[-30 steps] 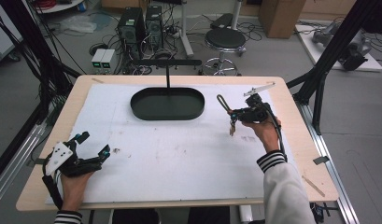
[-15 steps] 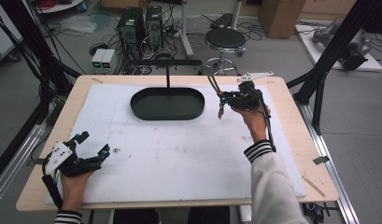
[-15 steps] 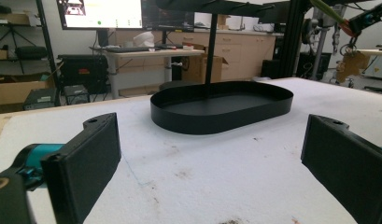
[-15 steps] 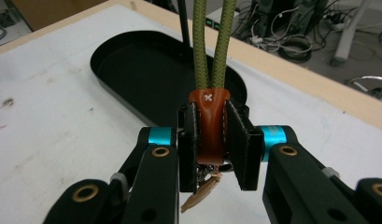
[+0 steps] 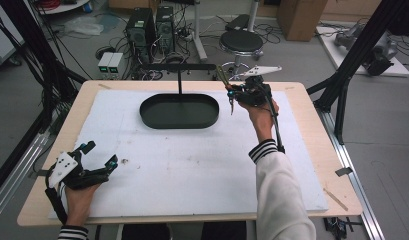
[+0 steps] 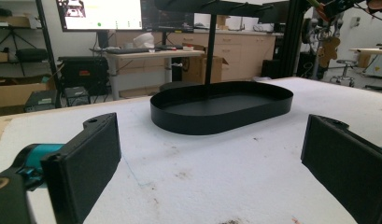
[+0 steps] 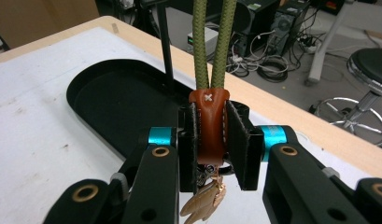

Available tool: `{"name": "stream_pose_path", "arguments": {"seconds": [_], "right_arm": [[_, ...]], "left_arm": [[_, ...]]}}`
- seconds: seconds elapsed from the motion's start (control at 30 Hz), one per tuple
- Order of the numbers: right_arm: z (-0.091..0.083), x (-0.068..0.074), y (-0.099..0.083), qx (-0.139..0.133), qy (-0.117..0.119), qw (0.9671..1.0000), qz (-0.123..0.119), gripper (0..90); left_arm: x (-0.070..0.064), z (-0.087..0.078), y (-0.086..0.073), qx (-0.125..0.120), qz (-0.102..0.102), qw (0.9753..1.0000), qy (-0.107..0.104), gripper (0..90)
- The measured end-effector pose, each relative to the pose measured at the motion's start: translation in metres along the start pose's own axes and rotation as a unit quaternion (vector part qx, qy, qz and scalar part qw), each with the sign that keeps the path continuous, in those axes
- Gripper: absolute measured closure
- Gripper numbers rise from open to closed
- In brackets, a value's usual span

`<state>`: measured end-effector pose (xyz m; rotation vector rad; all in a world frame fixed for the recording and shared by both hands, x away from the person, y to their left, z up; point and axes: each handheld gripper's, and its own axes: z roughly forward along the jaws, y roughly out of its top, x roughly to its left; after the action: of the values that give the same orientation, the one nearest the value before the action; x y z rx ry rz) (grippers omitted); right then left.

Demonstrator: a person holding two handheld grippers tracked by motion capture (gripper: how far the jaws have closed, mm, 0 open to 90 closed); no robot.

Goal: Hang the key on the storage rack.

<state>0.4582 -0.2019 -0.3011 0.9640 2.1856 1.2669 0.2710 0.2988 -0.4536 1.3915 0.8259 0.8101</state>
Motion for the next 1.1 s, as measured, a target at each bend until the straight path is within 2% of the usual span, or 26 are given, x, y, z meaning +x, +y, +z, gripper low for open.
{"name": "stream_pose_path", "arguments": {"seconds": [0.33,0.43,0.83,1.1], "right_arm": [[0.021,0.003,0.008,0.013,-0.004,0.9999,-0.01,74.7],[0.028,0.005,0.009,0.009,-0.001,0.9999,-0.009,74.7],[0.04,0.011,0.013,0.011,-0.006,0.9998,-0.012,74.7],[0.051,0.012,0.01,0.029,-0.025,0.9991,-0.018,74.6]], "left_arm": [[0.0,-0.001,0.0,-0.001,0.002,1.0,-0.001,5.3],[0.0,0.0,0.0,-0.001,0.003,1.0,0.0,5.3],[0.0,-0.001,0.0,-0.001,0.002,1.0,-0.001,5.3],[0.0,-0.001,0.0,-0.002,0.002,1.0,-0.001,5.3]]}}
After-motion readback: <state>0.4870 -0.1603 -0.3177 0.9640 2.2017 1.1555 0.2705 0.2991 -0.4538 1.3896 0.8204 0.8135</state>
